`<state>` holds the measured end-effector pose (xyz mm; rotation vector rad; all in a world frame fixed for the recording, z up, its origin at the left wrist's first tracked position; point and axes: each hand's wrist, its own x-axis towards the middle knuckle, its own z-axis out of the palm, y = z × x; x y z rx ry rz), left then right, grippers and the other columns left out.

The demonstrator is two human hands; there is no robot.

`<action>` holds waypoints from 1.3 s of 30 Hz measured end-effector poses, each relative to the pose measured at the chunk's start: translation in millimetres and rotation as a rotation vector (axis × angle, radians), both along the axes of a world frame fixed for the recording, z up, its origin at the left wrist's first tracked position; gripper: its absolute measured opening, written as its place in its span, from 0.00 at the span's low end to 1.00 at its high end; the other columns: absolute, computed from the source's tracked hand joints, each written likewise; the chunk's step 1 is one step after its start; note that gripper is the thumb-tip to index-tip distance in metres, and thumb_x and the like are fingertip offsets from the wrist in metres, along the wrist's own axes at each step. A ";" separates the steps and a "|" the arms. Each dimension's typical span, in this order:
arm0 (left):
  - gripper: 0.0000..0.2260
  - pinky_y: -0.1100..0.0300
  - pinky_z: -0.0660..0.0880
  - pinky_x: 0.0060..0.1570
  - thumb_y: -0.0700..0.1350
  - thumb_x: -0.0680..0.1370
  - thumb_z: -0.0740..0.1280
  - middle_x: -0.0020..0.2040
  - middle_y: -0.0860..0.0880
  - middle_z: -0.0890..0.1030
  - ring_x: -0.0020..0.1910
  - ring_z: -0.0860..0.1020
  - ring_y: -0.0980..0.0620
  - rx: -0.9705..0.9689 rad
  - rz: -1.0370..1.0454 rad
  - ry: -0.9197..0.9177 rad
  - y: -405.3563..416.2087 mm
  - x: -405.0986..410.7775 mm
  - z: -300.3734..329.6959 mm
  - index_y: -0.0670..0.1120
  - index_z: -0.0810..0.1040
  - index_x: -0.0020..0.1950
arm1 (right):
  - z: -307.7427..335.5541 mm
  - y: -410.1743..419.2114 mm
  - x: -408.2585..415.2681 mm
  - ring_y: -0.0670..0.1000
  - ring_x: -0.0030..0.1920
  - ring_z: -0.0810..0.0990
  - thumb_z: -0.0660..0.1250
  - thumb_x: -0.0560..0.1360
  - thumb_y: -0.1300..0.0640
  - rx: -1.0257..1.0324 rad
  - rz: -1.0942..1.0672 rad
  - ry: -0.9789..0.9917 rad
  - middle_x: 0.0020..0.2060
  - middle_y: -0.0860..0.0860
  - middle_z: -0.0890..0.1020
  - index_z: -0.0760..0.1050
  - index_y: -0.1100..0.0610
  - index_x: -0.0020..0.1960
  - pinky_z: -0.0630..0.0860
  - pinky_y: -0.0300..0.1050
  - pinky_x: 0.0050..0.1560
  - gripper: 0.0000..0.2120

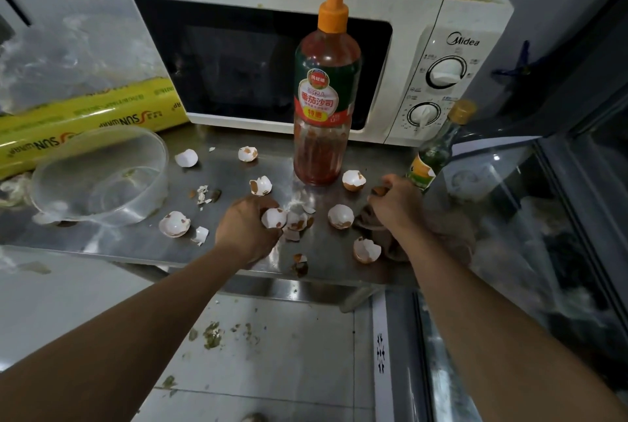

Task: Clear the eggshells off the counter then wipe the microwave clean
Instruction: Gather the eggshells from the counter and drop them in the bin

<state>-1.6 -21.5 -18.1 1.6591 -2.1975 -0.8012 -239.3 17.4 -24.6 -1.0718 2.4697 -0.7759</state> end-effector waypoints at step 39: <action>0.22 0.49 0.75 0.54 0.43 0.69 0.74 0.57 0.44 0.77 0.57 0.75 0.45 0.035 -0.047 -0.043 -1.3 23.0 -1.1 0.47 0.77 0.62 | 22.3 1.0 83.6 0.52 0.60 0.72 0.74 0.66 0.47 0.109 0.654 0.175 0.60 0.51 0.74 0.71 0.52 0.65 0.69 0.46 0.59 0.29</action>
